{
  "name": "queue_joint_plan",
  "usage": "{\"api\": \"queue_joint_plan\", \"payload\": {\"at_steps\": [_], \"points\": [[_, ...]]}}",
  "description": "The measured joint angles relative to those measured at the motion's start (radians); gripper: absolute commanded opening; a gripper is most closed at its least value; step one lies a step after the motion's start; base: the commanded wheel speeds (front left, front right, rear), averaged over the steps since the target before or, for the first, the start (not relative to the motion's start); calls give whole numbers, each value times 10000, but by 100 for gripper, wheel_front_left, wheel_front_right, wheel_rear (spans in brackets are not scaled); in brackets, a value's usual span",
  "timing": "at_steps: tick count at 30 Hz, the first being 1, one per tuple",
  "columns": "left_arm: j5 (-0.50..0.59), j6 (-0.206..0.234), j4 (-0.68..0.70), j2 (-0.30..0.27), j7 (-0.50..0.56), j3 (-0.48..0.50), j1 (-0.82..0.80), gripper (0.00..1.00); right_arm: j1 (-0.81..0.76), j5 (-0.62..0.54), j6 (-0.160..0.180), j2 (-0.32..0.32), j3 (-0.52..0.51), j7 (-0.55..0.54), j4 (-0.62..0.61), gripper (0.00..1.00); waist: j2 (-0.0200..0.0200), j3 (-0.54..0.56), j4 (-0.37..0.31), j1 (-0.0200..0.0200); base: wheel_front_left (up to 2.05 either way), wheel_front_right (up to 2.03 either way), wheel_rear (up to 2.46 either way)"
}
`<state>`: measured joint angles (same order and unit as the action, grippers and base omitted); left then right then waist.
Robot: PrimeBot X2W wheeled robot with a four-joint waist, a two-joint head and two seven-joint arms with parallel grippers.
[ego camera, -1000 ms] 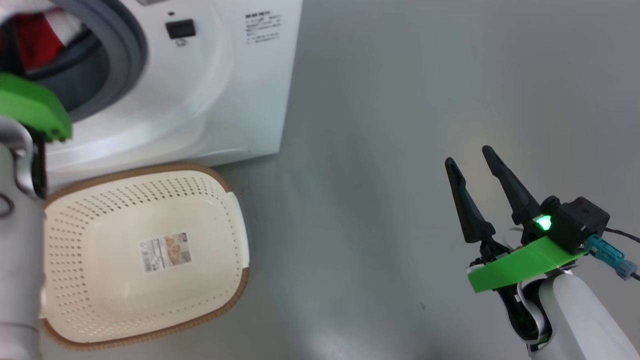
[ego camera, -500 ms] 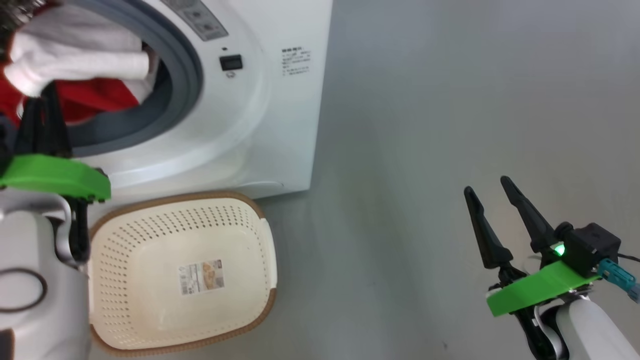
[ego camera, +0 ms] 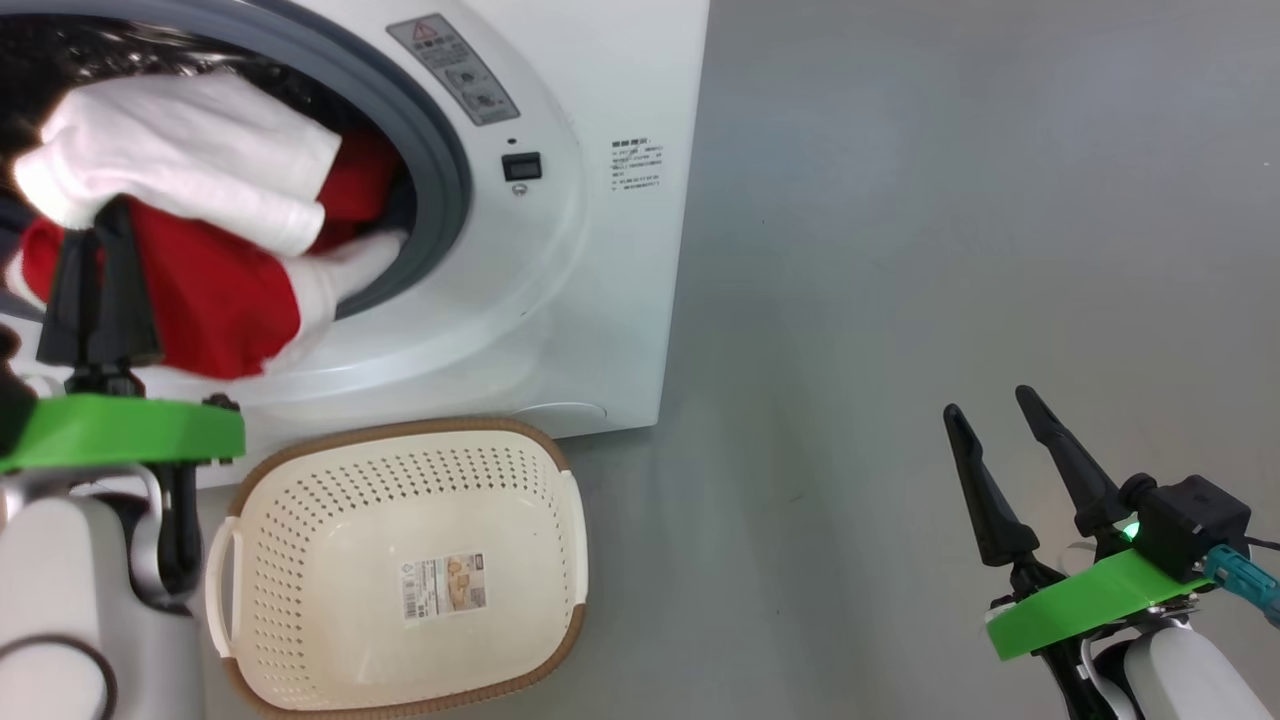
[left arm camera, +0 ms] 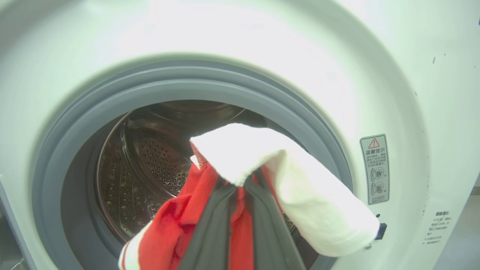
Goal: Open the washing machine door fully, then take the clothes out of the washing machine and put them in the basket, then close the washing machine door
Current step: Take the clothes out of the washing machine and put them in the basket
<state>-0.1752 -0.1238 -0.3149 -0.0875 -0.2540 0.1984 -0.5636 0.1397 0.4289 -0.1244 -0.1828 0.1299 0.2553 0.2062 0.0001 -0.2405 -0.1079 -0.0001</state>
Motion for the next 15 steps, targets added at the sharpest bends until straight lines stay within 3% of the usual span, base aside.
{"api": "queue_joint_plan", "payload": {"at_steps": [15], "points": [[75,-12,2872,372,-2,-117,1396,0,-158,-13,0,-6,-184,0,-71,100,0,19,252,1,0,0,0]]}}
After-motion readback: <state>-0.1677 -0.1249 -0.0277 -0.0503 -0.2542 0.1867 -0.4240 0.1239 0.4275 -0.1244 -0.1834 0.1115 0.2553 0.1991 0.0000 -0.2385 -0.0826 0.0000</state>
